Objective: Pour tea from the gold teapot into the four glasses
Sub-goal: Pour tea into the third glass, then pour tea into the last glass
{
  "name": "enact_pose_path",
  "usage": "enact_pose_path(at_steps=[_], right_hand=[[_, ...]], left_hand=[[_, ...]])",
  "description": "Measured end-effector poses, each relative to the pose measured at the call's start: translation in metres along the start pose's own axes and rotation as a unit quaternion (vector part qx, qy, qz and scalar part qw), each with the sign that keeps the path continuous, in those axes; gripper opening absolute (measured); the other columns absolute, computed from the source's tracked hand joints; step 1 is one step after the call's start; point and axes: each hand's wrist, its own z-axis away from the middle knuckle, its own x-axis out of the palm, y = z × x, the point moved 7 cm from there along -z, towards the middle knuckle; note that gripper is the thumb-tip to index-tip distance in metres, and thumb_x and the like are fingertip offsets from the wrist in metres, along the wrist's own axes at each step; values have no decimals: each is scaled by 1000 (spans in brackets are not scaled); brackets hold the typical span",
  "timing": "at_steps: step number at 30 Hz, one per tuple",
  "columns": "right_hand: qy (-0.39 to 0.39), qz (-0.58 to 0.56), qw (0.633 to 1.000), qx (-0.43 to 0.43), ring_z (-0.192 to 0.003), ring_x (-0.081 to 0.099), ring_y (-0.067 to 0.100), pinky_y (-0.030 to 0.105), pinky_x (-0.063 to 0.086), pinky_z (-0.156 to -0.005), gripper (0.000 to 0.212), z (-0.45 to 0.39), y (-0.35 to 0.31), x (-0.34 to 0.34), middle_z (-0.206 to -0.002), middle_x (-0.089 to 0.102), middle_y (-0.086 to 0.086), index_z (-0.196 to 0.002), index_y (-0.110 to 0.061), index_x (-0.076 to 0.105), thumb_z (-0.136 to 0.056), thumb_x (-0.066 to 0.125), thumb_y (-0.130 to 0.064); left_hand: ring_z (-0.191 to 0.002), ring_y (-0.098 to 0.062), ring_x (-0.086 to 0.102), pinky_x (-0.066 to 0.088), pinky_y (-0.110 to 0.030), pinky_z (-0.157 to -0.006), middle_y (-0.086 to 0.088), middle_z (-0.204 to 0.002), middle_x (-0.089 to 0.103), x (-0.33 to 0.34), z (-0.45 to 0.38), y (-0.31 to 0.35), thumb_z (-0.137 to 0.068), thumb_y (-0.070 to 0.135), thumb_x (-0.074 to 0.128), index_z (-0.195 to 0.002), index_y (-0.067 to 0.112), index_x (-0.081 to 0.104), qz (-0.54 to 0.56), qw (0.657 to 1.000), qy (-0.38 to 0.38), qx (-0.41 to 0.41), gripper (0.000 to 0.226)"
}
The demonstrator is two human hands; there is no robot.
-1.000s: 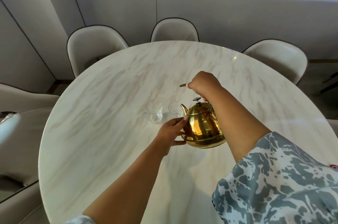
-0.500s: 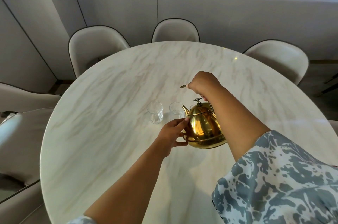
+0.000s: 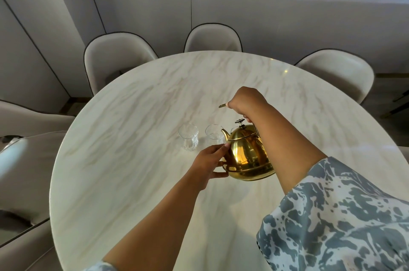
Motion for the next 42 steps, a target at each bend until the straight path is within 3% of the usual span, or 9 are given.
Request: enact_pose_path(at_steps=[14,19,23,26,28,31,34,38,42], right_hand=[[13,17,1000,-3,-71,54,27,31,45,-65,13,-1,7,0,-64,48,7,-86,-5,57,-94,55,-15],[24,-13,999,-38,-52,50,20,27,43,-57,29,11,18,0,-64,54,6,-95,-1,67,-95,55,-27],[36,-63,994,-84,-64,56,24,36,52,-69,36,30,27,1,-93,70,16,-113,-1,69,-98,53,-29],[54,-88,989,-103,-58,53,17,29,49,-61,35,39,35,2,-99,70,13,-116,-6,69,-99,52,-31],[70,-108,986,-109,-68,61,23,35,55,-67,35,43,40,2,-105,71,14,-115,-6,69,-99,53,-32],[90,-128,982,-107,-68,62,23,32,54,-65,36,47,49,5,-99,72,13,-112,-6,71,-98,54,-34],[100,-128,981,-107,-54,49,11,21,41,-54,37,49,51,9,-83,66,8,-108,-5,71,-97,56,-37],[110,-125,981,-104,-59,56,19,28,47,-58,42,53,47,10,-79,69,13,-97,-3,71,-95,56,-41],[107,-85,984,-112,-74,70,22,31,54,-69,40,60,37,10,-88,72,1,-115,-20,68,-95,51,-51]], left_hand=[[-99,-22,64,61,-37,-72,0,-107,65,2,0,-1,-91,41,63,-121,19,63,-14,1000,1,-4,37],[-109,-26,63,59,-42,-82,-6,-113,67,0,-1,-7,-88,39,67,-124,18,64,-20,1000,9,0,41],[-109,-25,64,58,-40,-83,-7,-117,67,-2,1,-13,-85,36,72,-122,18,64,-6,1000,29,6,42],[-109,-26,65,57,-41,-87,-6,-119,65,-3,2,-16,-83,33,75,-117,22,64,7,999,37,6,37],[-108,-26,66,58,-39,-84,-6,-123,64,-4,3,-16,-81,32,77,-118,21,65,7,999,46,8,41],[-109,-25,66,59,-31,-73,-7,-126,64,-7,4,-17,-79,31,80,-123,18,66,11,998,65,18,48],[-111,-25,65,59,-39,-86,-7,-128,62,-12,5,-18,-77,31,81,-125,19,66,5,996,85,32,51],[-112,-24,62,55,-46,-96,-6,-129,59,-18,11,-15,-79,30,80,-126,19,66,4,994,102,37,50],[-110,-23,62,56,-43,-94,-2,-132,55,-27,15,-13,-77,30,81,-124,21,66,12,990,130,57,50]])
